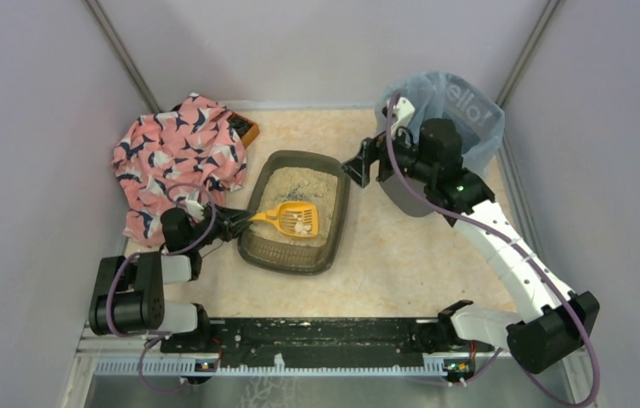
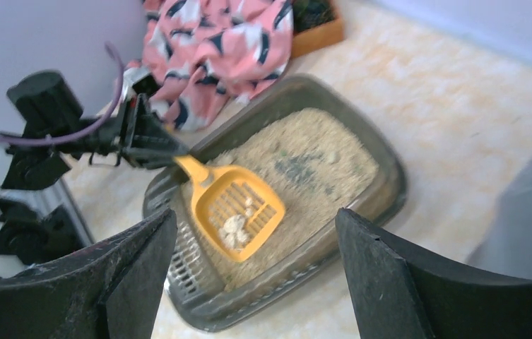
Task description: Clean the litter box
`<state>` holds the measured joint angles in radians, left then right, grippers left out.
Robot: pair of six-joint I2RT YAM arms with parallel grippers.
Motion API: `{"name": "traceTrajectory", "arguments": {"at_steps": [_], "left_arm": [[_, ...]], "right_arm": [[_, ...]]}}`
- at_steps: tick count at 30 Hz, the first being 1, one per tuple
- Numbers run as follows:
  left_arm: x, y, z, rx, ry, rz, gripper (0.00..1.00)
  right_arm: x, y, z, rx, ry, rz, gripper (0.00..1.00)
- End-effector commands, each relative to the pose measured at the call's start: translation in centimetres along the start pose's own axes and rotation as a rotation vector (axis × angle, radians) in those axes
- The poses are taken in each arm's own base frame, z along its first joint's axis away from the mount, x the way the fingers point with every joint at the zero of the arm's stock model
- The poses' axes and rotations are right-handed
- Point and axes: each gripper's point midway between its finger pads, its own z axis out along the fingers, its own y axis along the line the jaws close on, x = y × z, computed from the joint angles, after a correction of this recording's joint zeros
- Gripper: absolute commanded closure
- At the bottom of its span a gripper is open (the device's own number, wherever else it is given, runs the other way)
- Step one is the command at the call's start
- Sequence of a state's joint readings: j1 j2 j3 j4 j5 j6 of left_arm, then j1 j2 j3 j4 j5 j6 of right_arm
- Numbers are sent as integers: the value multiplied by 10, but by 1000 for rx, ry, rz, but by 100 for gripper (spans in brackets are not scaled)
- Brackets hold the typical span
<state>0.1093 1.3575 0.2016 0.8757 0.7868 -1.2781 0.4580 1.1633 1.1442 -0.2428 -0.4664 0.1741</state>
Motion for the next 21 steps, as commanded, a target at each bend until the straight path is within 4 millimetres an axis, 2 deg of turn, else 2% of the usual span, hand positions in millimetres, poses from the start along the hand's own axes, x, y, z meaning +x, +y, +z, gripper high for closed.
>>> {"name": "traceTrajectory", "arguments": {"at_steps": [1, 5, 7, 13, 17, 21], "left_arm": [[-3, -23, 4, 93, 44, 70, 100], [0, -22, 5, 98, 64, 77, 100], [2, -24, 5, 104, 83, 86, 100], [5, -32, 4, 136, 103, 92, 100], [7, -30, 5, 136, 116, 86, 100], [12, -31, 2, 160, 129, 73, 100]], "right_arm": [[-73, -12, -24, 174, -132, -132, 17], [-95, -34, -34, 323, -146, -178, 19], [-97, -45, -34, 379, -136, -195, 19], [-67, -97, -29, 588, 42, -255, 22], [-49, -112, -24, 635, 121, -263, 24], [-41, -116, -19, 638, 148, -254, 26]]}}
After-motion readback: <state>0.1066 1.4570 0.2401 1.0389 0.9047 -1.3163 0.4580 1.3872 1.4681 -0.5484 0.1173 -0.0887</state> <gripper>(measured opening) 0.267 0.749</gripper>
